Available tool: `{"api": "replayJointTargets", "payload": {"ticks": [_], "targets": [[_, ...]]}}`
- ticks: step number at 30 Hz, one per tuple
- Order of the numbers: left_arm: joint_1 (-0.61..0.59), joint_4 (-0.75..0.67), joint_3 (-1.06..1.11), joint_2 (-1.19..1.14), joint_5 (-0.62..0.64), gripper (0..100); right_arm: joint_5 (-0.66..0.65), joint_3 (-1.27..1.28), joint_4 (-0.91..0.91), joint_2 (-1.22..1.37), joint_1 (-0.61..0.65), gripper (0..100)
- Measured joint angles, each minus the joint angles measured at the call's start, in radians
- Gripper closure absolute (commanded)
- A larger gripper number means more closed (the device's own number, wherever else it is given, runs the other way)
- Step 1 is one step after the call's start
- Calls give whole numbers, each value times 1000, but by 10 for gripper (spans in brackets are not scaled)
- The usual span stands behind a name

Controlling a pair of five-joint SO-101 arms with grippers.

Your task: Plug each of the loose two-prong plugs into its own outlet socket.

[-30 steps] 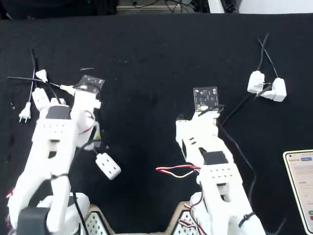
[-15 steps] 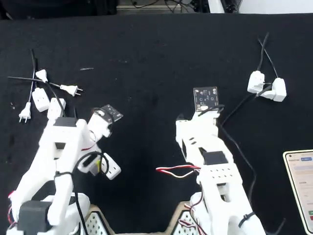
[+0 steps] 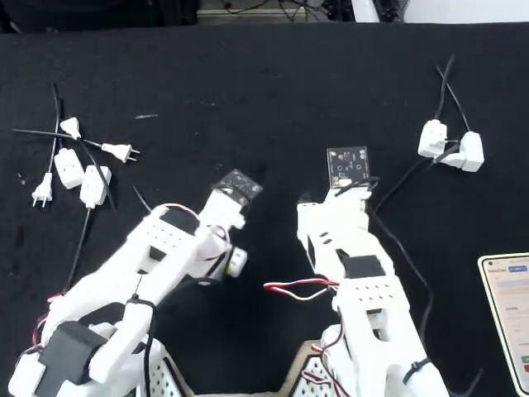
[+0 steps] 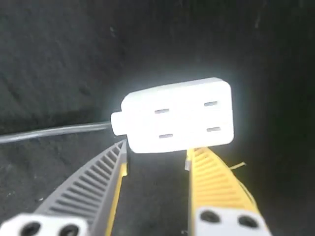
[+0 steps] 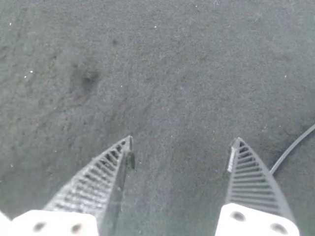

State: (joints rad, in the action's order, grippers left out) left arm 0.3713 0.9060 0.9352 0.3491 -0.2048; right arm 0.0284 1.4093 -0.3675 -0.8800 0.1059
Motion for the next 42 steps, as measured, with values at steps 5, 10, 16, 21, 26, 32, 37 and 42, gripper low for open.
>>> {"api": "replayJointTargets", "payload": {"ticks": [5, 10, 16, 21, 26, 32, 37, 42], "targets": [[-40, 11, -74, 0, 92, 794, 0, 0, 0, 0, 0, 702], [-115, 229, -242, 0, 29, 797, 0, 0, 0, 0, 0, 702], [-338, 196, -350, -17, -31, 794, 0, 0, 0, 0, 0, 702], [-482, -92, -245, -106, -32, 795, 0, 0, 0, 0, 0, 702], [-505, -304, -183, -221, 61, 796, 0, 0, 0, 0, 35, 702], [-506, -299, -175, -253, 95, 798, 0, 0, 0, 0, 43, 702], [-514, -147, -183, -252, 63, 798, 0, 0, 0, 0, 46, 702], [-562, -40, -196, -250, 35, 798, 0, 0, 0, 0, 46, 702]]}}
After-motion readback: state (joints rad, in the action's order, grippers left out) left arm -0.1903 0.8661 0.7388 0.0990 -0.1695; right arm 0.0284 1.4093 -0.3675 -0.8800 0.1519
